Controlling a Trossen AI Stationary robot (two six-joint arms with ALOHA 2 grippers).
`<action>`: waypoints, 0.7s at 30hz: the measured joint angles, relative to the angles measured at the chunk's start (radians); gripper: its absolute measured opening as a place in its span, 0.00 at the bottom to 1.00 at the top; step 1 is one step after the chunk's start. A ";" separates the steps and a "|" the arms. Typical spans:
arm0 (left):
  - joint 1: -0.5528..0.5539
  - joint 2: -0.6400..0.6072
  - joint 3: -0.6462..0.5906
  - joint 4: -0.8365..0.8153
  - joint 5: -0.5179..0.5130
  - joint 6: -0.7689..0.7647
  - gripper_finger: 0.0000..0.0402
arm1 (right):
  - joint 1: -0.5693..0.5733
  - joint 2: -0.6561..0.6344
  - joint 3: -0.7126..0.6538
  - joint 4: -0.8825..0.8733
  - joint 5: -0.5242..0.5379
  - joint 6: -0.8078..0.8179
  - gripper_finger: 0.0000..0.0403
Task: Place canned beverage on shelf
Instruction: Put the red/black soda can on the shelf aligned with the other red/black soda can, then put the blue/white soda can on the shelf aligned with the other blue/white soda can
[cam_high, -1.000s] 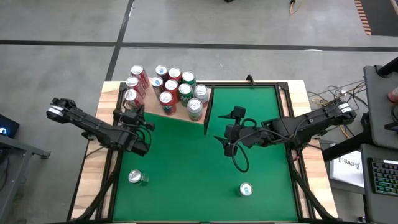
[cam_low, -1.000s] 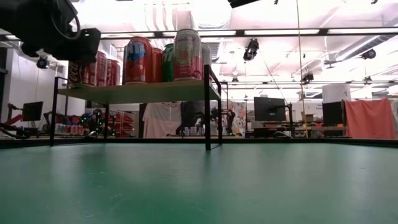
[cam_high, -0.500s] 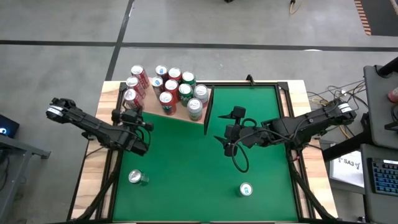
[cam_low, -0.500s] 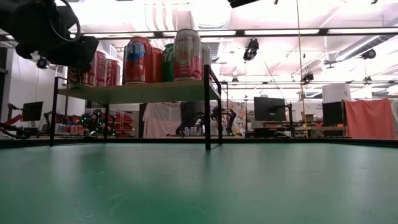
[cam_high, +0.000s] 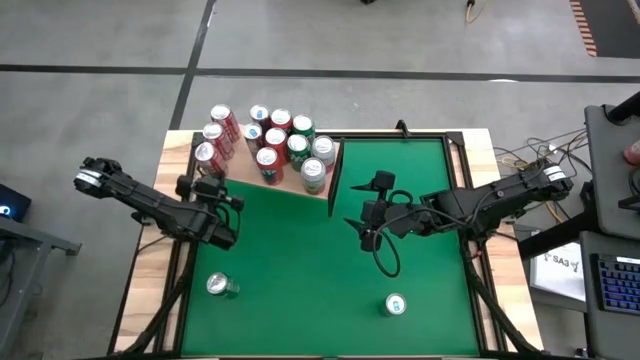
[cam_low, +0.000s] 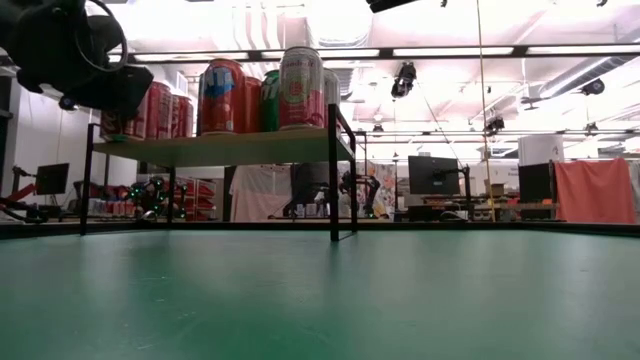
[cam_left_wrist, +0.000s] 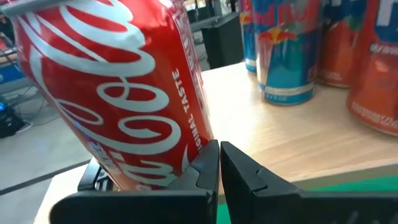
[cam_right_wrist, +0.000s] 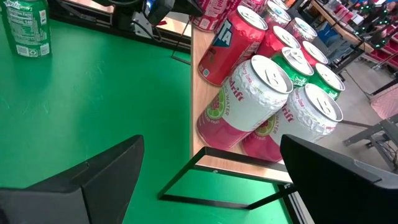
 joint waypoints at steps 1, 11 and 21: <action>0.000 0.000 0.000 0.000 0.007 0.000 0.00 | 0.000 0.000 0.000 0.000 0.000 0.000 0.91; -0.004 0.011 0.067 0.025 0.114 0.043 0.00 | 0.000 0.000 -0.001 0.000 0.000 0.002 0.91; -0.019 0.051 0.394 0.039 0.307 0.340 0.00 | 0.000 0.000 -0.001 0.000 0.000 0.001 0.91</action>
